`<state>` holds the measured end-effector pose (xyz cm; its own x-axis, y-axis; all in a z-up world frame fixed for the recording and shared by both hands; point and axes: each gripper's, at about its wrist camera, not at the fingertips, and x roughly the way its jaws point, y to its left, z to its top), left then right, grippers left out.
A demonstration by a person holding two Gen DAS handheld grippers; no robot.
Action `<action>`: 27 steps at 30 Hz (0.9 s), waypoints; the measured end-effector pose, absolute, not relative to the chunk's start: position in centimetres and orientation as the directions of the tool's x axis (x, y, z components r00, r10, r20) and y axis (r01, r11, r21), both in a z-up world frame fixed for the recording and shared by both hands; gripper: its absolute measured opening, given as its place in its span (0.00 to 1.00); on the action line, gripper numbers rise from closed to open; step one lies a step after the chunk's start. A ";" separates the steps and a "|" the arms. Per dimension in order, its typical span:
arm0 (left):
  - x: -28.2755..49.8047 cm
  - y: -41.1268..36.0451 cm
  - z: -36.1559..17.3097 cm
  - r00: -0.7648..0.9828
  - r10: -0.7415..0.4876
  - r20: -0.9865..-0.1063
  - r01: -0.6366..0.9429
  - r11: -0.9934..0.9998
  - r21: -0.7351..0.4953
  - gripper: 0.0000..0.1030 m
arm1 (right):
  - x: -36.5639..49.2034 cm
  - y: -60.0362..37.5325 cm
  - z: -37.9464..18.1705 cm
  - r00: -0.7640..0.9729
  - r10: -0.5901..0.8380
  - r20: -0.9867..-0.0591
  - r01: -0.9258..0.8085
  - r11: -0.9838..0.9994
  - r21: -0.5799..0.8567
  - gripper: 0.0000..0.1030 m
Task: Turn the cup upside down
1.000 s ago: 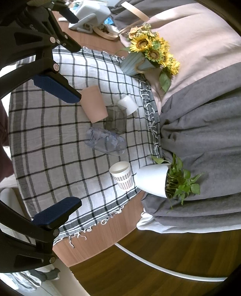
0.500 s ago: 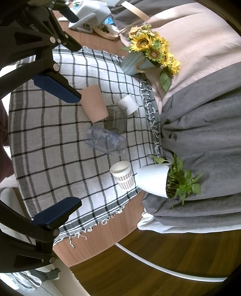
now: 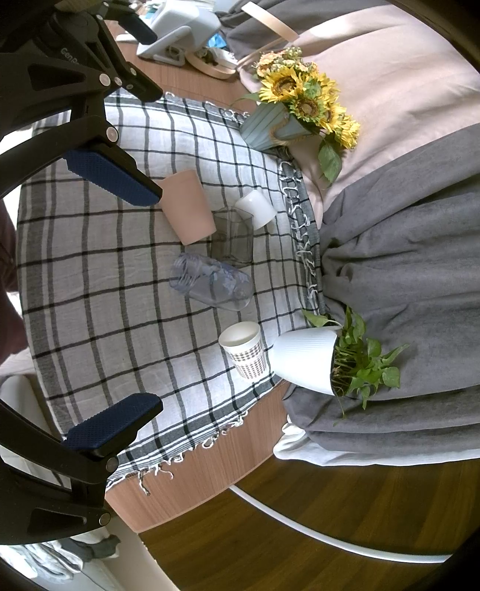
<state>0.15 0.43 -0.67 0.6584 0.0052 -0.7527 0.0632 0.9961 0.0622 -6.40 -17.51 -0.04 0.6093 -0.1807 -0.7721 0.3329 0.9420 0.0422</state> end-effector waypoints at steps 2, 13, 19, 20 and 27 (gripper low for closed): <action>0.1 0.5 -0.7 0.658 0.006 -0.753 0.063 0.996 0.063 1.00 | -6.4 -17.5 0.0 0.610 -0.180 -0.771 0.332 0.942 0.043 0.99; 0.2 0.5 -0.7 0.656 0.006 -0.754 0.065 0.996 0.065 1.00 | -6.1 -17.3 -0.1 0.609 -0.181 -0.772 0.334 0.942 0.043 0.99; 1.2 0.0 -1.7 0.638 -0.007 -0.770 0.115 0.990 0.086 1.00 | -5.8 -17.6 -0.1 0.598 -0.175 -0.782 0.333 0.942 0.044 0.99; 1.6 -0.4 -2.0 0.626 -0.016 -0.780 0.139 0.986 0.092 1.00 | -5.7 -17.7 -0.2 0.594 -0.172 -0.786 0.333 0.942 0.045 0.99; 5.1 -3.1 -3.8 0.531 -0.091 -0.843 0.355 0.926 0.124 1.00 | -3.9 -18.1 -2.6 0.549 -0.138 -0.825 0.390 0.915 0.107 0.99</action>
<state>5.11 -3.07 -3.81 0.5308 -0.0911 -0.8426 0.3554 0.9265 0.1237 -3.85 -18.07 -2.58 0.5488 -0.1376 -0.8246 0.3899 0.9147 0.1068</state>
